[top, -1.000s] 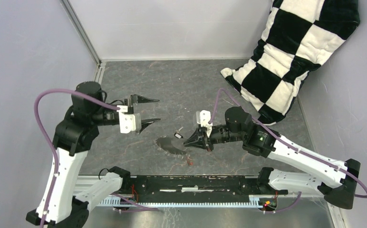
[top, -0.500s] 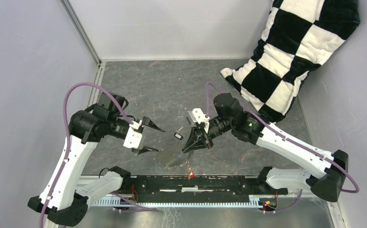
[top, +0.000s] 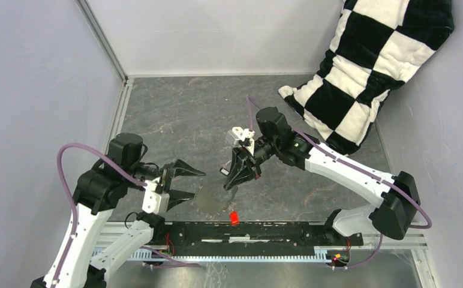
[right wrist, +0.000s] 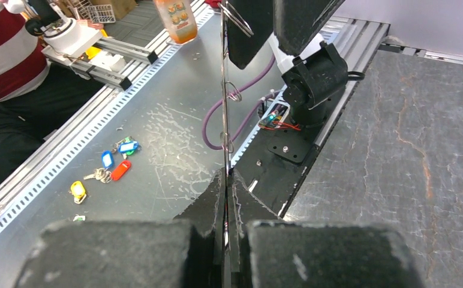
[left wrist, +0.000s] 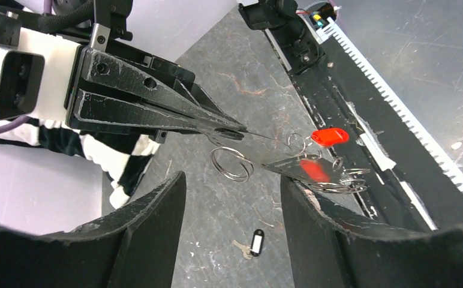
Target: Put the keys on the keyring
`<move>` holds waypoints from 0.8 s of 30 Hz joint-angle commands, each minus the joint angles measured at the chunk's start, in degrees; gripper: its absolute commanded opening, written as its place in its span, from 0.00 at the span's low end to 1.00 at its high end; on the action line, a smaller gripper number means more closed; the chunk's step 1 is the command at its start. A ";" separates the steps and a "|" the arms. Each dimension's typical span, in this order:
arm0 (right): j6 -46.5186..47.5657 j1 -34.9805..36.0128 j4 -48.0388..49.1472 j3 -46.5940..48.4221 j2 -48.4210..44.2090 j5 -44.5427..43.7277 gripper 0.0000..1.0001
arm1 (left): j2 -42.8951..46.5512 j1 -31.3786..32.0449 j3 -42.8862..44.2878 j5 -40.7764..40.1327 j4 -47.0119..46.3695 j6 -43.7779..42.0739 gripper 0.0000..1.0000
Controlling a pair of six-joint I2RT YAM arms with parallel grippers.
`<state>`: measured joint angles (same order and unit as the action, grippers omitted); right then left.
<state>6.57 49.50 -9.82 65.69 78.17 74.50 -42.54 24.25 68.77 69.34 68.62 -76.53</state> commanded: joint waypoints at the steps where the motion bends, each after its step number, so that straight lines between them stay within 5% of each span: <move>1: -2.76 -0.19 5.30 3.08 0.74 2.46 0.00 | 2.84 0.20 -4.15 2.73 -8.45 0.80 0.65; 10: -3.97 -0.18 5.64 2.18 1.99 1.37 0.00 | 5.04 0.19 -5.30 2.92 -8.29 -15.19 0.56; 24: -3.58 -0.71 5.48 1.02 1.42 1.26 0.00 | 17.84 0.18 -16.73 -0.10 -27.32 -15.72 0.64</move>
<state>3.27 49.34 -6.90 65.80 80.03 75.90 -27.22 24.25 54.85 69.19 49.69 -88.71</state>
